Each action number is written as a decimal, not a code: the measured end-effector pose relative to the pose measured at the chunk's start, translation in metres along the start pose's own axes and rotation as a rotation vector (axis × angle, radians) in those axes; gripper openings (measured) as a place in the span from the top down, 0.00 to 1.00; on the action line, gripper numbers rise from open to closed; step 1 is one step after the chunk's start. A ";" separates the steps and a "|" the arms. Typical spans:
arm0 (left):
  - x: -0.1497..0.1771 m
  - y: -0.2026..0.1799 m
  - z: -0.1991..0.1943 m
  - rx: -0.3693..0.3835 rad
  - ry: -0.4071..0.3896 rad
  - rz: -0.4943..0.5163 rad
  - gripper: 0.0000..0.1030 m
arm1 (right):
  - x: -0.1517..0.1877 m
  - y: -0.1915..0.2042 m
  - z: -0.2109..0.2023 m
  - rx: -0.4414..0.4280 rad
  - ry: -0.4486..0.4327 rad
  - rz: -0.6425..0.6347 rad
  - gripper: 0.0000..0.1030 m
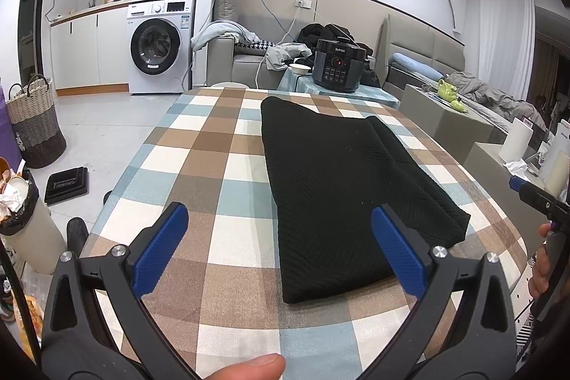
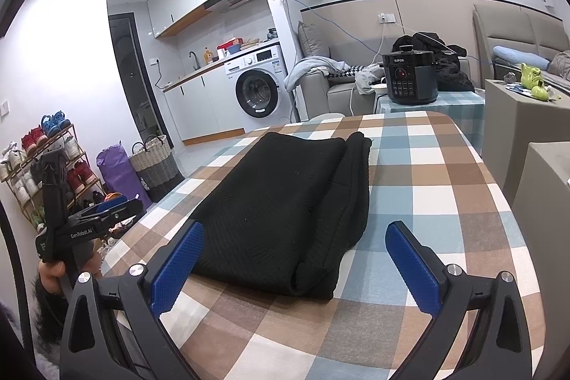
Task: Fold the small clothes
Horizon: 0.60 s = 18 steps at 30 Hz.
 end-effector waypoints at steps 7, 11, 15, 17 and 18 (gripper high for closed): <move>0.000 0.000 0.000 0.000 -0.001 0.000 0.01 | 0.000 0.000 0.000 0.001 0.000 0.000 0.00; 0.002 -0.001 0.000 0.005 -0.001 -0.001 0.01 | 0.001 0.000 0.000 0.000 0.004 -0.002 0.00; 0.003 -0.003 0.001 0.005 -0.003 0.000 0.01 | 0.001 0.000 0.000 0.000 0.004 0.000 0.00; 0.003 -0.003 0.001 0.006 -0.003 0.000 0.01 | 0.001 0.000 0.000 0.001 0.004 -0.001 0.00; 0.003 -0.004 0.001 0.006 -0.003 0.000 0.01 | 0.001 0.000 0.000 0.002 0.004 0.000 0.00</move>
Point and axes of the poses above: each gripper's, at about its wrist camera, not at the fingertips, and z roughly the way its jaws point, y to its left, x to its underside, the point moved 5 cm from there along z, roughly the way its jaws point, and after that the axes turned 11 degrees about z, right-handed, at the moved point
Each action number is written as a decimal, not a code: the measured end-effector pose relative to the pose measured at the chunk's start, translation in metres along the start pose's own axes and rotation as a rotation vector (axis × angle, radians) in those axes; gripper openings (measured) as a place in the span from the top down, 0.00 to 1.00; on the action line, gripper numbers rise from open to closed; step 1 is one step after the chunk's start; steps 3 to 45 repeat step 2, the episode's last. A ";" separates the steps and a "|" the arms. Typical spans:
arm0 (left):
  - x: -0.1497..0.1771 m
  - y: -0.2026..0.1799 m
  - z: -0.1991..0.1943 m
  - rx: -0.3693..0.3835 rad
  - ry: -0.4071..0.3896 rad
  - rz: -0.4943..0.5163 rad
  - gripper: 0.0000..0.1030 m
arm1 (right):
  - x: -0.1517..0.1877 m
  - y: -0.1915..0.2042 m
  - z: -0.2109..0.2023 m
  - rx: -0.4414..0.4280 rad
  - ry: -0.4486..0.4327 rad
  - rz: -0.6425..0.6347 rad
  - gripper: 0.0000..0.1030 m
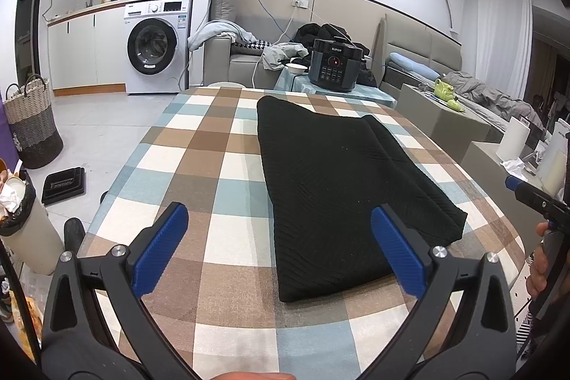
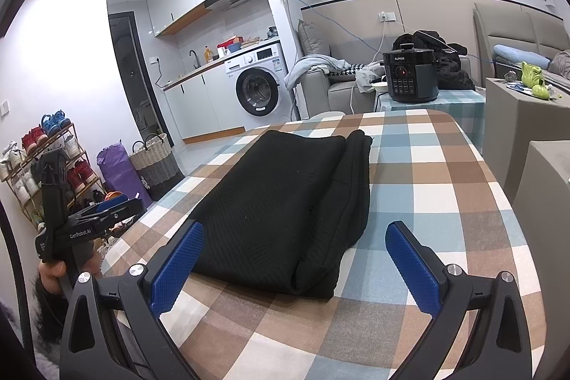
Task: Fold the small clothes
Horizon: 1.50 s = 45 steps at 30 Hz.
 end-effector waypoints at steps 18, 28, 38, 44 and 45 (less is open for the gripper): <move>0.000 0.000 0.000 -0.001 0.001 0.001 0.01 | 0.000 0.000 0.000 -0.002 0.000 0.000 0.00; 0.000 0.000 0.000 -0.001 0.001 0.001 0.01 | 0.000 0.000 0.000 -0.002 0.000 0.000 0.00; 0.000 0.000 0.000 -0.001 0.001 0.001 0.01 | 0.000 0.000 0.000 -0.002 0.000 0.000 0.00; 0.000 0.000 0.000 -0.001 0.001 0.001 0.01 | 0.000 0.000 0.000 -0.002 0.000 0.000 0.00; 0.000 0.000 0.000 -0.001 0.001 0.001 0.01 | 0.000 0.000 0.000 -0.002 0.000 0.000 0.00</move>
Point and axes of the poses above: each gripper's, at about its wrist camera, not at the fingertips, and z roughly the way its jaws point, y to its left, x to its underside, the point moved 5 cm from there along z, roughly the way its jaws point, and after that the axes turned 11 degrees about z, right-handed, at the moved point
